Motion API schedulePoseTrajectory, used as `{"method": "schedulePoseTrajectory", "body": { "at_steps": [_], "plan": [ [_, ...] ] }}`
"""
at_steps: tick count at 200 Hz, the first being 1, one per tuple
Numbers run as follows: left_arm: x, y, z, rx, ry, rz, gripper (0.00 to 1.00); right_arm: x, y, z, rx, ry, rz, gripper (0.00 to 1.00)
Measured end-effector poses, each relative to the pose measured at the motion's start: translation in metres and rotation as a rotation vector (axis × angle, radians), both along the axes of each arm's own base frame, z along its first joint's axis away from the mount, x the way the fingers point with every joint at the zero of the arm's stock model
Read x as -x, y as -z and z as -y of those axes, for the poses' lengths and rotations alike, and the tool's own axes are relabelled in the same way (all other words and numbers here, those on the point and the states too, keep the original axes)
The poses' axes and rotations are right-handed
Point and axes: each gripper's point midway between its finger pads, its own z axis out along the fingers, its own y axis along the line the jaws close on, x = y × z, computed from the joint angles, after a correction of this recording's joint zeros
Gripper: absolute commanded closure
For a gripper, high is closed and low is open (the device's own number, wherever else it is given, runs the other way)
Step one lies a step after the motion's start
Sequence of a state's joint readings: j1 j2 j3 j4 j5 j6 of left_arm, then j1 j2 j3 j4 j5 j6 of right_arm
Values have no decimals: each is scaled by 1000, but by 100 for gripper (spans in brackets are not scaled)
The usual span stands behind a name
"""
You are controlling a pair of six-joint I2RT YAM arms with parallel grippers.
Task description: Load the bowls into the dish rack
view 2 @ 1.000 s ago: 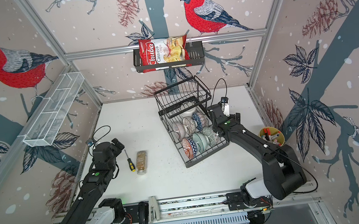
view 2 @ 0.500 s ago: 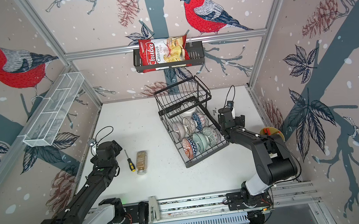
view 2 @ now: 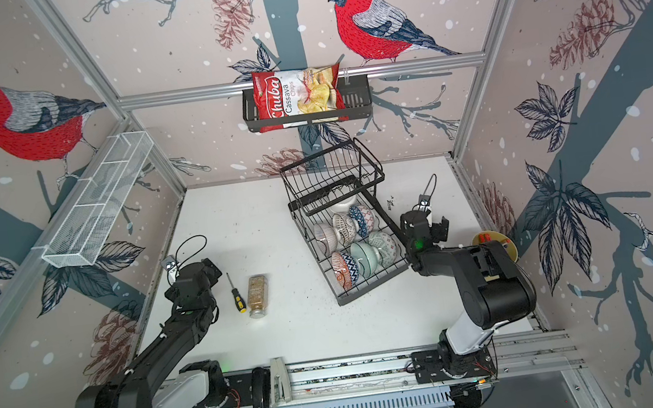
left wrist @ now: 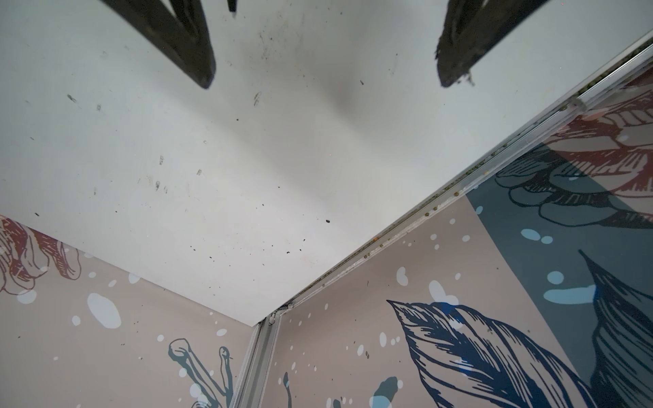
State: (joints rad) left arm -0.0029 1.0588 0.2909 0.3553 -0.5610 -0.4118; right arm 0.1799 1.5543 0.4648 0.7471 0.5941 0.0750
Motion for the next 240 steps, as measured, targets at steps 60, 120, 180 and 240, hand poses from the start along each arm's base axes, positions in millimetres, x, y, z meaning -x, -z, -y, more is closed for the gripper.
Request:
{"method": "schedulePoseTrajectory", "body": {
  "at_steps": [60, 120, 180, 240],
  "plan": [
    [-1, 6, 0, -4, 1, 9, 4, 19, -12, 22, -95, -13, 150, 1],
    [-3, 2, -1, -64, 25, 50, 4, 23, -13, 7, -134, -124, 207, 1],
    [-9, -5, 5, -134, 98, 159, 4, 21, -17, 2, -147, -162, 228, 0],
    [-25, -2, 34, -178, 295, 242, 4, 21, -17, 2, -148, -165, 230, 1]
  ]
}}
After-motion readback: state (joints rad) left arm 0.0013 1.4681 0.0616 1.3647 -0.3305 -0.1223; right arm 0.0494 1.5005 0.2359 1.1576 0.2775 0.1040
